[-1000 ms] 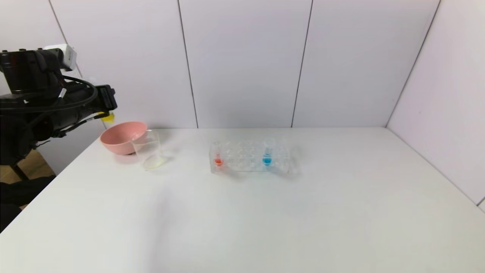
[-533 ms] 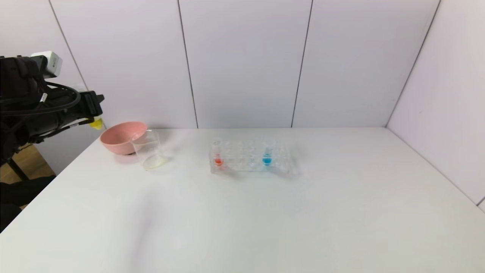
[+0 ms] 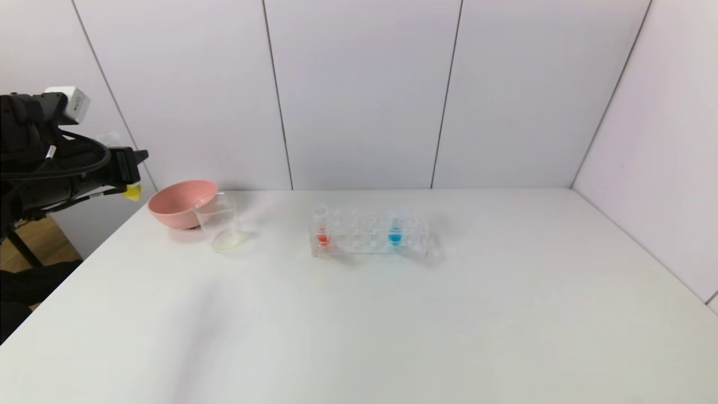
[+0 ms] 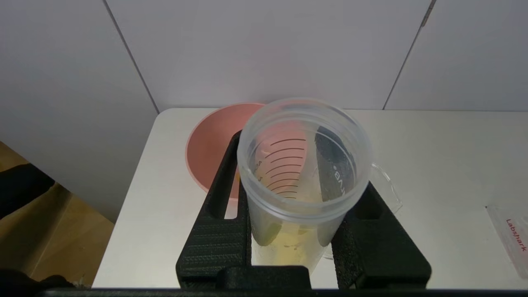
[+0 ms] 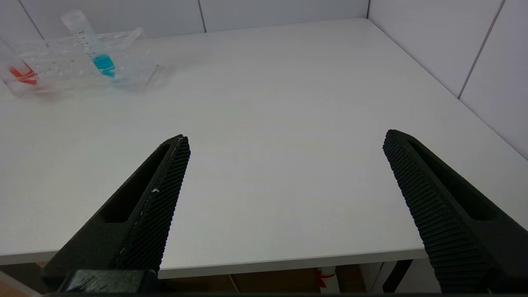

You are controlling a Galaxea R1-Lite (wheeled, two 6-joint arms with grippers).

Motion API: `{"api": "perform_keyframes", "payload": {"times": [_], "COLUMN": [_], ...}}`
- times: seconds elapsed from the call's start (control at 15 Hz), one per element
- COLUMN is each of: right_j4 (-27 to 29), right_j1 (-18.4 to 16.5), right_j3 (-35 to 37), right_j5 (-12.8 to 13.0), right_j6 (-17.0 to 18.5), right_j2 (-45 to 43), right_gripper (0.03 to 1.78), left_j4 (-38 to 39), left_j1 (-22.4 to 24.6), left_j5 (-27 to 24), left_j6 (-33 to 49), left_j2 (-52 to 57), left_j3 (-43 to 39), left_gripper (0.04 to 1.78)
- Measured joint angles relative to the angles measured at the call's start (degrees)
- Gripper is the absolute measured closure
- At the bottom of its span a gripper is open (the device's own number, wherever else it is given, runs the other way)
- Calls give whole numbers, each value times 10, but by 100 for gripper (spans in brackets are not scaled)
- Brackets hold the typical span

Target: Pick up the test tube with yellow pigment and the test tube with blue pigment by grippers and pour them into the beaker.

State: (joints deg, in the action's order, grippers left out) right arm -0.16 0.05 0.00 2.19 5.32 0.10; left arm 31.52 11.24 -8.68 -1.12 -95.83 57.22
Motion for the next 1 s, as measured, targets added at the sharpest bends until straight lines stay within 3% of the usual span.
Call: {"api": "perform_keyframes", "payload": {"times": [0.6,1.0], "right_j4": [0,0], "right_j1": [0,0], "right_j3": [0,0], "right_j5": [0,0], "right_j6": [0,0], "right_j2": [0,0], "right_gripper": [10,10], "left_j4": [-1,-15], "left_j1": [7,27], "left_j5": [-19,-122], "left_j6": [2,-62], "left_j2": [-9,-49], "left_j3": [-17,32], "left_gripper": [128,128]}}
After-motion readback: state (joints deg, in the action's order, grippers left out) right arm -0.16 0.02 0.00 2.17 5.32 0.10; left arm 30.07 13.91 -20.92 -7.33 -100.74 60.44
